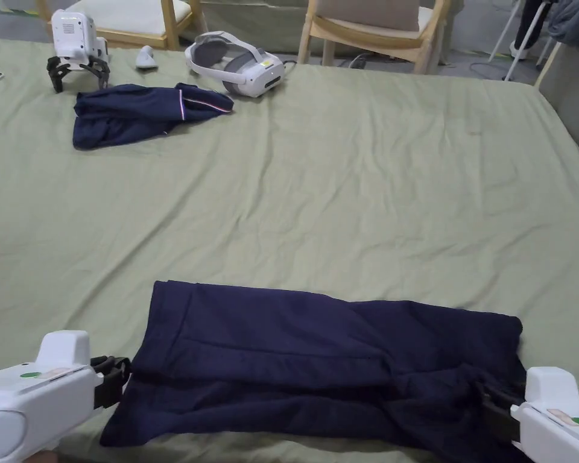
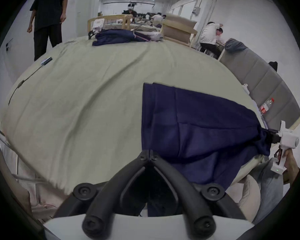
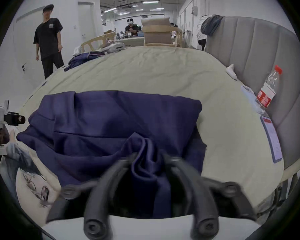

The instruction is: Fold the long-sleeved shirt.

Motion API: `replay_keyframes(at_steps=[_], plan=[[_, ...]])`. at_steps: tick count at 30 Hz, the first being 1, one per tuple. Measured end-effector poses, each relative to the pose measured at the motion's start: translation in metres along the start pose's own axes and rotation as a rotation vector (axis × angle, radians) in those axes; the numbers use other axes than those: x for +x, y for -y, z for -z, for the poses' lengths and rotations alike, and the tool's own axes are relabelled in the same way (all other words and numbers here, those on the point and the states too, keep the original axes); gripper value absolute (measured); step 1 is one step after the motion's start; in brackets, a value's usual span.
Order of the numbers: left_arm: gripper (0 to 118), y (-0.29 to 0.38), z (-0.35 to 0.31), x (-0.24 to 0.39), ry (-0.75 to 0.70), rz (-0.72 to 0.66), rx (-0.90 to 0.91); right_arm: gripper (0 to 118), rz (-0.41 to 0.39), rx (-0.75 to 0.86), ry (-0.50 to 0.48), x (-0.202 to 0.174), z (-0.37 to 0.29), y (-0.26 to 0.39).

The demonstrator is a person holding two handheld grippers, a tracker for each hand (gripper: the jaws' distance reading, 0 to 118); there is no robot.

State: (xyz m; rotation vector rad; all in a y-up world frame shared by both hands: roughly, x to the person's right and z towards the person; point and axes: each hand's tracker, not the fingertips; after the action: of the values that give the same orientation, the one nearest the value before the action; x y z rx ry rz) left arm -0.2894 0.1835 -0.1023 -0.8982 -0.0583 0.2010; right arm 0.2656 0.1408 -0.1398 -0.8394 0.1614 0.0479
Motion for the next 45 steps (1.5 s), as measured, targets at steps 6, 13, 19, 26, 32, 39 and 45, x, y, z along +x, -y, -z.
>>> replay_keyframes(at_steps=[6, 13, 19, 26, 32, 39, 45], plan=[[106, -0.032, -0.021, 0.028, -0.054, 0.046, 0.255, 118, -0.039, 0.351, 0.158, -0.043, -0.058, -0.050], [71, -0.058, -0.017, 0.058, -0.094, 0.057, 0.317, 0, -0.093, 0.545, 0.131, -0.126, -0.047, -0.074], [4, -0.071, -0.003, 0.046, -0.009, -0.023, 0.256, 0, -0.113, 0.540, 0.024, -0.155, -0.037, -0.074], [30, -0.089, 0.040, -0.038, 0.285, -0.256, 0.022, 0, -0.143, 0.531, -0.026, -0.181, -0.033, -0.072], [109, -0.071, 0.089, -0.085, 0.439, -0.296, -0.193, 0, -0.153, 0.510, -0.070, -0.195, -0.027, -0.068], [110, -0.066, 0.111, -0.087, 0.707, -0.490, -0.341, 0, -0.143, 0.498, -0.095, -0.197, -0.022, -0.071], [30, -0.061, 0.140, -0.062, 0.649, -0.259, -0.387, 0, -0.108, 0.480, -0.111, -0.197, -0.018, -0.072]])
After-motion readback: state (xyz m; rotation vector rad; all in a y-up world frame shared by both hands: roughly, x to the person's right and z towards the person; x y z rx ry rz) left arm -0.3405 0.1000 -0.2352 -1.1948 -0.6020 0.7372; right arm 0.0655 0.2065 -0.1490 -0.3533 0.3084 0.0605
